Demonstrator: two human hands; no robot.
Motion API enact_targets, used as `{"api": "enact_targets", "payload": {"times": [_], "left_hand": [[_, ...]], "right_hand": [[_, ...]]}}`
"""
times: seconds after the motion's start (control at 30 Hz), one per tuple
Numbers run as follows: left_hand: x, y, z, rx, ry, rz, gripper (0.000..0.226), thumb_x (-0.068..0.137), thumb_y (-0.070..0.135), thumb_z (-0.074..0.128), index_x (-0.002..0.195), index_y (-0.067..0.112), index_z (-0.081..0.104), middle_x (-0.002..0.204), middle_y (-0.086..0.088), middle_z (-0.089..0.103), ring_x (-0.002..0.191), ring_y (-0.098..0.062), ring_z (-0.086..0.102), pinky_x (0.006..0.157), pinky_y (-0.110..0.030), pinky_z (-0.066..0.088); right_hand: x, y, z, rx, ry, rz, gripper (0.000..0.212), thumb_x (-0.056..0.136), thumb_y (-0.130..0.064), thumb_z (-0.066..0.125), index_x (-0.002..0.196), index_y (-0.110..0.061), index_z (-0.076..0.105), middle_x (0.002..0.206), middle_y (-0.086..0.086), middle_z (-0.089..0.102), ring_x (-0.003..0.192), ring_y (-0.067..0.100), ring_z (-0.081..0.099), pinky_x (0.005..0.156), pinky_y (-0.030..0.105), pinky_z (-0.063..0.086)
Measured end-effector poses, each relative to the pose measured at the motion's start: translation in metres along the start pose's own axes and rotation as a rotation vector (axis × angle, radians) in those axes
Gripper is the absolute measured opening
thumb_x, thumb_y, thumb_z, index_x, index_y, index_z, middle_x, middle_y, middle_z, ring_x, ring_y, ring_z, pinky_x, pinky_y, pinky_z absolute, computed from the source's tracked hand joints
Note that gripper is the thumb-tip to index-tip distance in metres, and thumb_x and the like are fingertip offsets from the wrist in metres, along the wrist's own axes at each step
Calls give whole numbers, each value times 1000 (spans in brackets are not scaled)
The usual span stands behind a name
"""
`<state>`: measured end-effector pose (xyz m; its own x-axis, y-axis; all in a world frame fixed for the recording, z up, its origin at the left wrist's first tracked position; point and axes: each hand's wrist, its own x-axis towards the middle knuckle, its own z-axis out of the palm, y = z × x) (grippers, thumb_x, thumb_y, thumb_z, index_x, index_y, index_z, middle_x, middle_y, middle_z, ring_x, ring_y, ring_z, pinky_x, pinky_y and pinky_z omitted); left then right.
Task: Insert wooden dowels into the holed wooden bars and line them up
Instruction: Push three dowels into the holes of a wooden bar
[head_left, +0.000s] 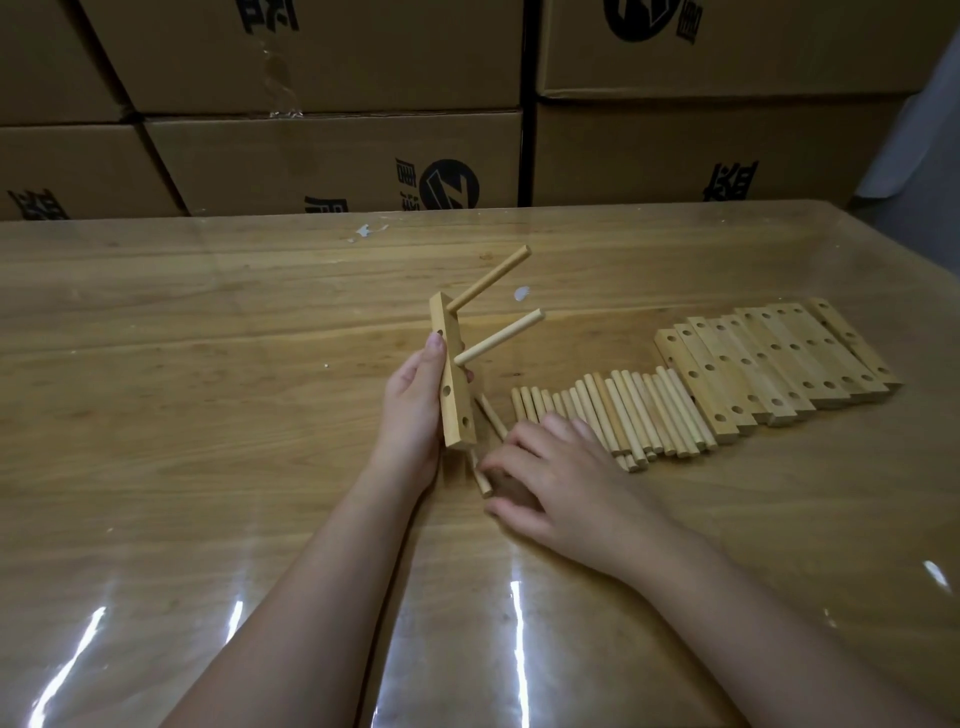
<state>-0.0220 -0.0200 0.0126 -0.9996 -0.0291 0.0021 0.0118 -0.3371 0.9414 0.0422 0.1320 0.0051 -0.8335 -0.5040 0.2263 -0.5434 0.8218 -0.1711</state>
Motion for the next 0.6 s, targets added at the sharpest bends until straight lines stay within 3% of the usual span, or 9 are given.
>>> {"api": "enact_targets", "payload": {"times": [0.1,0.2,0.3,0.47,0.6], "left_hand": [[0,0,1,26,-10,-8,43,95,39,53,59,22,69,57,1,60,46,-7,53,45,-19,44],[0,1,1,30,-6,-15,45,95,39,52,58,22,69,57,1,60,46,-7,53,44,-18,44],[1,0,1,31,-4,-15,44,95,40,53,58,22,69,56,1,59,45,-7,53,44,-18,44],[2,-1,-2,-3,3,-23,42,92,43,53,60,24,72,58,0,59,47,-8,53,44,-20,45],[7,-2,-6,-40,50,-36,40,89,48,52,81,12,65,58,3,59,49,-8,53,45,-19,44]], "right_hand": [[1,-1,1,-10,-10,24,35,88,-50,46,113,-28,55,107,-9,50,99,10,38,89,31,36],[0,-3,0,-6,-20,-7,36,89,-50,40,121,-36,50,108,-8,46,100,11,37,86,30,34],[0,-4,-2,-17,-16,-37,36,88,-51,37,115,-38,57,105,-10,49,98,11,39,82,31,31],[0,-3,-3,-33,121,-20,17,84,-39,59,88,-23,63,90,-9,58,87,12,47,79,30,39],[0,-4,-5,138,274,92,14,84,-28,59,93,-19,62,86,-10,58,83,7,46,73,24,41]]}}
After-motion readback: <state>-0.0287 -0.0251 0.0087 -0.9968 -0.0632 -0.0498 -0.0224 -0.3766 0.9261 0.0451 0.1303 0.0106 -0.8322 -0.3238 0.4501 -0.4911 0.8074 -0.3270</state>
